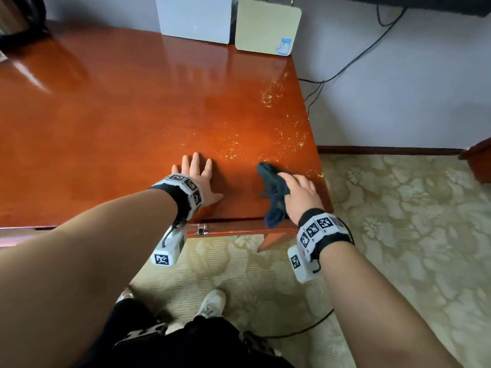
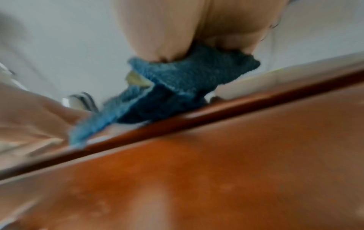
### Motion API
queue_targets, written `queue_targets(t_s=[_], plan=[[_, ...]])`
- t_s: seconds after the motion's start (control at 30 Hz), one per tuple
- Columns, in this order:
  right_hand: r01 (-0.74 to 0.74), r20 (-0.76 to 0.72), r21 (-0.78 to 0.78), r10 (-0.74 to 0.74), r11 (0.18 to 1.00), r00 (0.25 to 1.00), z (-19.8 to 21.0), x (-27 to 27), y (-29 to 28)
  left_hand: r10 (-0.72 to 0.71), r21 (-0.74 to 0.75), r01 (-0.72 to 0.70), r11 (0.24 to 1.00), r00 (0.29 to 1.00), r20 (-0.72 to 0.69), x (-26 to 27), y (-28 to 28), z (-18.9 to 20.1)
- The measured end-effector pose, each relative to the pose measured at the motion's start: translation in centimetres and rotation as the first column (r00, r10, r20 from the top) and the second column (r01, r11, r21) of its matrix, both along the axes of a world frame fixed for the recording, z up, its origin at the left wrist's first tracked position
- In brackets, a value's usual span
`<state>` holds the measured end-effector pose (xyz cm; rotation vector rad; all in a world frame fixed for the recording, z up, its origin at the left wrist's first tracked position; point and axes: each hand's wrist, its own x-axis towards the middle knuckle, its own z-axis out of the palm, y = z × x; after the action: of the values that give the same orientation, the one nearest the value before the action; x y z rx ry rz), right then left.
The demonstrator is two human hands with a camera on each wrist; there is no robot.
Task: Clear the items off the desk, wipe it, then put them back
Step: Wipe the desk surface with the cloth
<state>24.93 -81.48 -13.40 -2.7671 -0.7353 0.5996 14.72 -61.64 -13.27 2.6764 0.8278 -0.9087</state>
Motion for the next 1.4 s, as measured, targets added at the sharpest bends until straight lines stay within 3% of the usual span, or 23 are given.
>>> queue_targets(t_s=[0.17,0.37,0.47,0.6,0.73,0.8,0.9,0.97,1.03,1.13,1.2,1.3,1.4], plan=[[0.361,0.049,-0.043,-0.359,0.931,0.932,0.2,3.7,-5.0,-0.023,0.018,0.023,1.0,1.0,-0.014,-0.1,0.1,-0.3],[0.512,0.013,0.021,-0.512,0.859,0.859,0.8,5.0,-4.5,-0.029,0.02,0.03,0.999,0.999,-0.022,-0.1,0.2,-0.6],[0.454,-0.067,0.044,-0.451,0.89,0.89,0.5,3.4,-2.5,-0.009,0.015,0.009,1.0,0.999,-0.032,0.2,0.0,-0.4],[0.243,0.144,-0.082,-0.23,0.967,0.963,-0.2,2.2,-1.2,0.045,-0.025,-0.046,0.999,0.998,-0.049,1.1,-0.4,0.4],[0.09,0.14,0.067,-0.098,0.994,0.985,1.3,1.9,0.8,0.048,-0.03,-0.049,0.998,0.998,-0.044,1.9,-0.5,0.3],[-0.1,0.09,0.145,0.088,0.984,0.992,1.7,0.9,2.5,0.033,-0.017,-0.034,0.999,0.998,-0.051,2.1,-0.4,0.0],[-0.35,0.061,0.034,0.348,0.936,0.936,0.3,-0.1,3.3,0.009,-0.008,-0.009,1.0,0.999,-0.051,2.2,-0.1,-0.3],[-0.253,0.082,0.022,0.25,0.967,0.965,-0.4,1.3,2.0,0.004,-0.003,-0.005,1.0,0.999,-0.054,2.3,0.0,-0.4],[-0.02,0.119,0.029,0.016,0.999,0.993,-0.7,3.6,-0.3,0.003,0.004,-0.003,1.0,0.998,-0.063,2.4,-0.1,-0.6],[0.342,0.123,0.01,-0.341,0.94,0.932,-0.5,6.9,-3.6,0.003,0.014,-0.002,1.0,0.997,-0.071,2.5,0.0,-0.8],[0.468,0.119,0.069,-0.473,0.881,0.873,0.1,8.1,-4.2,0.004,0.012,-0.003,1.0,0.997,-0.081,2.5,0.1,-0.9],[0.422,0.164,0.155,-0.444,0.893,0.881,1.2,7.5,-2.4,0.001,0.009,-0.001,1.0,0.995,-0.098,2.8,0.2,-0.8],[0.109,0.121,0.145,-0.127,0.983,0.985,1.6,4.2,0.9,0.003,0.003,-0.002,1.0,0.995,-0.102,2.8,0.2,-0.8]])
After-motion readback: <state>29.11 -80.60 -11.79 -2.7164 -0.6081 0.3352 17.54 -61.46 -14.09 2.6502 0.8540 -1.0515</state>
